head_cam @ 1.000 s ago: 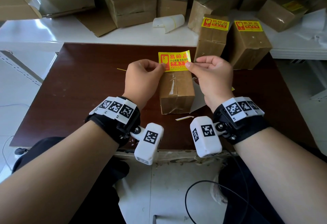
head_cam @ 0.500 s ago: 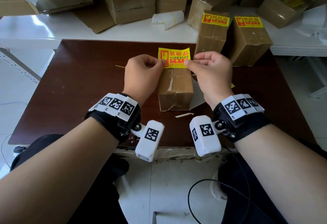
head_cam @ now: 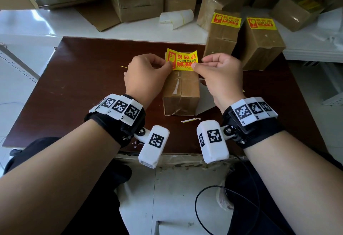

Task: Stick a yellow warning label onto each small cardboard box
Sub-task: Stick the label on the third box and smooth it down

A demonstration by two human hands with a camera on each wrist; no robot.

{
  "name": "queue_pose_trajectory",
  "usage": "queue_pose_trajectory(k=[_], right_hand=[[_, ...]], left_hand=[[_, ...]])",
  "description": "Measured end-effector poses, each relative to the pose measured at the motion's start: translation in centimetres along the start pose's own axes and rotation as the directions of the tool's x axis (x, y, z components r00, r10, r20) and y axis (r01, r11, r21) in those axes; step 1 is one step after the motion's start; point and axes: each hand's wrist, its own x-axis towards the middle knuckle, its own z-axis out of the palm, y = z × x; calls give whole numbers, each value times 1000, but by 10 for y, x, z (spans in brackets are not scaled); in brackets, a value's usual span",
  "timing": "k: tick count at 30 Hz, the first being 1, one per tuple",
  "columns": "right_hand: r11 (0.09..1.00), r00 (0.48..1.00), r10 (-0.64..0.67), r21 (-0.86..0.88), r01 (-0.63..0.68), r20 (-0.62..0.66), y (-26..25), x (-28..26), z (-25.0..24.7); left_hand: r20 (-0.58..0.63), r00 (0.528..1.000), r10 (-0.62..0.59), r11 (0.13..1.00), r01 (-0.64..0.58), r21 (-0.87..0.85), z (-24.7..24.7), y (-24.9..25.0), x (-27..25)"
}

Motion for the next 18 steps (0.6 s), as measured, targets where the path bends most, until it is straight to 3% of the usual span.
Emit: queue_pose_trajectory(k=[13,18], right_hand=[[999,996,33,2,-34,87,-2,1,0],[989,984,130,50,-137,124,-2,4,-2]], left_hand=[[34,999,-27,999,29,-42,-1,3,3],[104,980,-171,976,183,-120,-2,2,10]])
